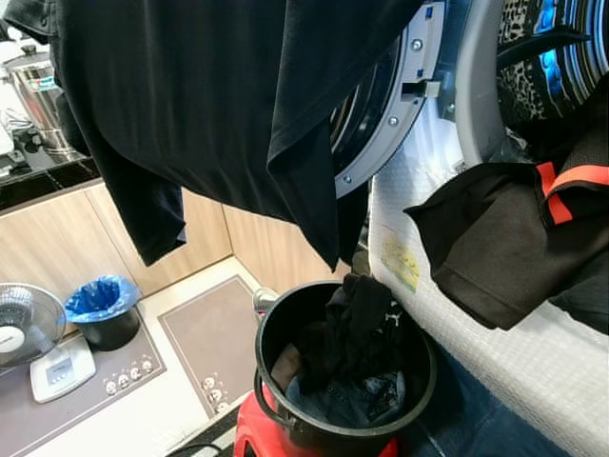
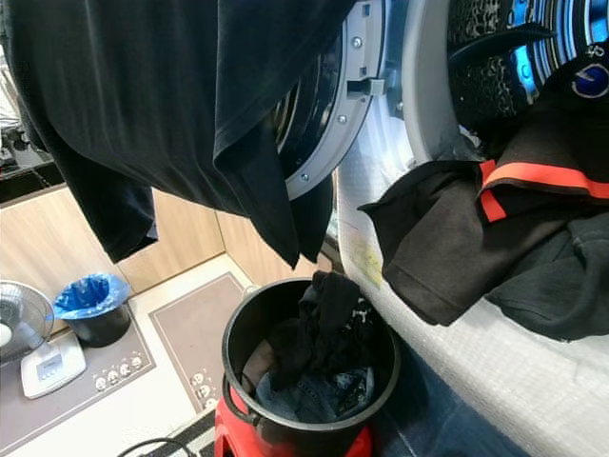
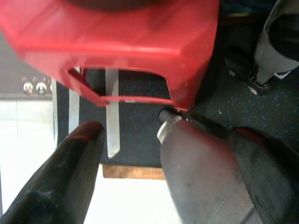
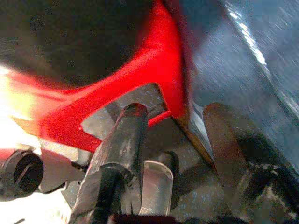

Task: Clothes washing

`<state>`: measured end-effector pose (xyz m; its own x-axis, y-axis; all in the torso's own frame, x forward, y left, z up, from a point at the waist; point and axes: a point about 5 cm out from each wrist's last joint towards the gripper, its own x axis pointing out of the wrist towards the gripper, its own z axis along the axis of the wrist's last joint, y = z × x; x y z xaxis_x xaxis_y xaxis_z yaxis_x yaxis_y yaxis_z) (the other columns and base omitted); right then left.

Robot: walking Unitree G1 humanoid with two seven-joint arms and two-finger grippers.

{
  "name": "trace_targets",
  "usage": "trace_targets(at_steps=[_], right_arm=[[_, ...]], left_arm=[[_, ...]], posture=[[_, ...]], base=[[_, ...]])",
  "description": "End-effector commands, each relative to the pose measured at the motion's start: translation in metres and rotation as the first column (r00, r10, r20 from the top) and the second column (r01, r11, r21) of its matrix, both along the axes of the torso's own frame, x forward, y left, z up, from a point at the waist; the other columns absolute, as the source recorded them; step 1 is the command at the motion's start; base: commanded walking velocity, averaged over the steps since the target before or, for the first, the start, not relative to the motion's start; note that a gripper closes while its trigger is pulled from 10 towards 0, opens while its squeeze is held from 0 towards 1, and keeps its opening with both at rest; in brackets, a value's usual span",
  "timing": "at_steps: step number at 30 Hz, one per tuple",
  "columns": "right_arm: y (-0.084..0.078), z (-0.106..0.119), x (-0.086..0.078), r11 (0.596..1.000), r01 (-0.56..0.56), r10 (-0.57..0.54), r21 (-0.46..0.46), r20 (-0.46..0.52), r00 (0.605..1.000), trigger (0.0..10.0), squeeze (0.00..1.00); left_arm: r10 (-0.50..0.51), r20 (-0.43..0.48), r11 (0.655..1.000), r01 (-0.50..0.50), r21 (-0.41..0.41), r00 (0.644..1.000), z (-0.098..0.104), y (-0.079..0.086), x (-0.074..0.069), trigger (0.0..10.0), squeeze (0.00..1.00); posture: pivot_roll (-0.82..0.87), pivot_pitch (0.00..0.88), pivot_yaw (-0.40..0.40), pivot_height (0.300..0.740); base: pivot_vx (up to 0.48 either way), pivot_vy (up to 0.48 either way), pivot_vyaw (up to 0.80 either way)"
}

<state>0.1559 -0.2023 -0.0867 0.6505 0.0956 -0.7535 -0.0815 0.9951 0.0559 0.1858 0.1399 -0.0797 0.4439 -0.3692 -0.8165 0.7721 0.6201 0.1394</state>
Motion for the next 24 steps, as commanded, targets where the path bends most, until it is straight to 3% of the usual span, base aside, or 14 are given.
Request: trace_targets(at_steps=[1, 6, 11, 15, 19, 24], right_arm=[[0.0, 0.002, 0.002, 0.998, -0.059, 0.058, 0.017, 0.018, 0.998, 10.0, 0.0], [0.002, 0.004, -0.002, 0.98, -0.183, 0.181, 0.078, 0.024, 0.983, 10.0, 0.0], [0.002, 0.006, -0.008, 0.93, -0.344, 0.343, 0.131, 0.026, 0.939, 10.0, 0.0], [0.005, 0.006, -0.011, 0.898, -0.405, 0.407, 0.173, 0.025, 0.913, 10.0, 0.0], [0.009, 0.008, -0.013, 0.844, -0.483, 0.489, 0.233, 0.035, 0.872, 10.0, 0.0], [0.011, 0.012, -0.011, 0.793, -0.55, 0.553, 0.262, 0.069, 0.83, 10.0, 0.0]], left_arm=[[-0.051, 0.035, 0.998, 0.051, -0.024, 0.998, 0.008, 0.0, 0.012, 10.0, 0.0], [-0.109, 0.062, 0.988, 0.115, -0.1, 0.992, 0.021, -0.008, 0.029, 10.0, 0.0], [-0.23, 0.141, 0.952, 0.252, -0.172, 0.963, 0.041, -0.026, 0.048, 10.0, 0.0], [-0.274, 0.154, 0.931, 0.302, -0.206, 0.949, 0.046, -0.038, 0.05, 10.0, 0.0], [-0.338, 0.182, 0.887, 0.377, -0.266, 0.923, 0.053, -0.06, 0.05, 10.0, 0.0], [-0.355, 0.198, 0.869, 0.401, -0.291, 0.914, 0.056, -0.076, 0.049, 10.0, 0.0]], posture=[[-0.04, 0.035, 0.062, 0.74], [-0.05, 0.044, 0.067, 0.74], [-0.05, 0.054, 0.079, 0.74], [-0.06, 0.057, 0.088, 0.74], [-0.07, 0.061, 0.097, 0.74], [-0.08, 0.065, 0.1, 0.74]], base=[[0.0, 0.0, 0.0], [0.0, 0.0, 0.0], [0.0, 0.0, 0.0], [0.0, 0.0, 0.0], [0.0, 0.0, 0.0], [0.0, 0.0, 0.0]])
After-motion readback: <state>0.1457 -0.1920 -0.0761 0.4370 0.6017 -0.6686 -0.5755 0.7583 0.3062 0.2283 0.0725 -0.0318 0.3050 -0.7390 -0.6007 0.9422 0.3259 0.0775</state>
